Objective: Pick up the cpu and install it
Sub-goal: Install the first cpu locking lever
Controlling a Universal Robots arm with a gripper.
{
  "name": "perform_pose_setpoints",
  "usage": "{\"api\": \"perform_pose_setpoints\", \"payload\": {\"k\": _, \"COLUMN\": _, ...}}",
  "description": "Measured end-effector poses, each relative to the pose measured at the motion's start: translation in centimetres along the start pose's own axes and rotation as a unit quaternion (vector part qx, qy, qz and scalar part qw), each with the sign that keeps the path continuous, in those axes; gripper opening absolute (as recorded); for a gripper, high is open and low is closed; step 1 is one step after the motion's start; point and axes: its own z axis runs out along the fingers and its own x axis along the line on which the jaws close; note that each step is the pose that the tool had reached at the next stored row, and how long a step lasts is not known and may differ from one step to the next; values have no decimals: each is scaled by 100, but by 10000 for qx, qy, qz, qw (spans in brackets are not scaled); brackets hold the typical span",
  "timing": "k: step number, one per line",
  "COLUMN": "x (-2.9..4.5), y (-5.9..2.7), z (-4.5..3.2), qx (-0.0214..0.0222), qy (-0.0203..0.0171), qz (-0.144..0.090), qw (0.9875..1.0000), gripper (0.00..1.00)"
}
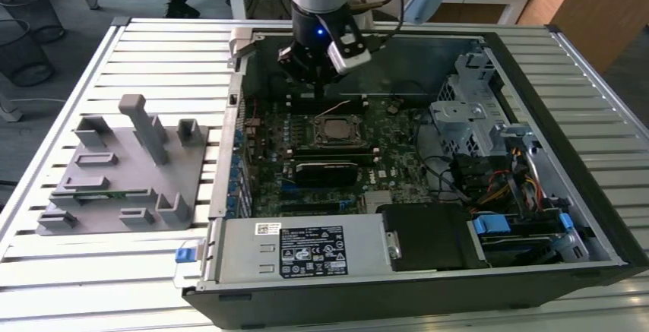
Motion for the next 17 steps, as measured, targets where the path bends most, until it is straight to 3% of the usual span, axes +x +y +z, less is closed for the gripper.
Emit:
{"api": "perform_pose_setpoints", "payload": {"k": 4, "x": 1, "y": -2, "z": 28, "qx": -4, "qy": 5, "qz": -154, "qw": 9999, "gripper": 11}}
{"api": "perform_pose_setpoints", "payload": {"k": 14, "x": -88, "y": 2, "z": 111, "qx": -6, "qy": 9, "qz": -159, "qw": 9999, "gripper": 11}}
{"api": "perform_pose_setpoints", "payload": {"k": 17, "x": -95, "y": 2, "z": 133, "qx": -4, "qy": 28, "qz": -158, "qw": 9999, "gripper": 11}}
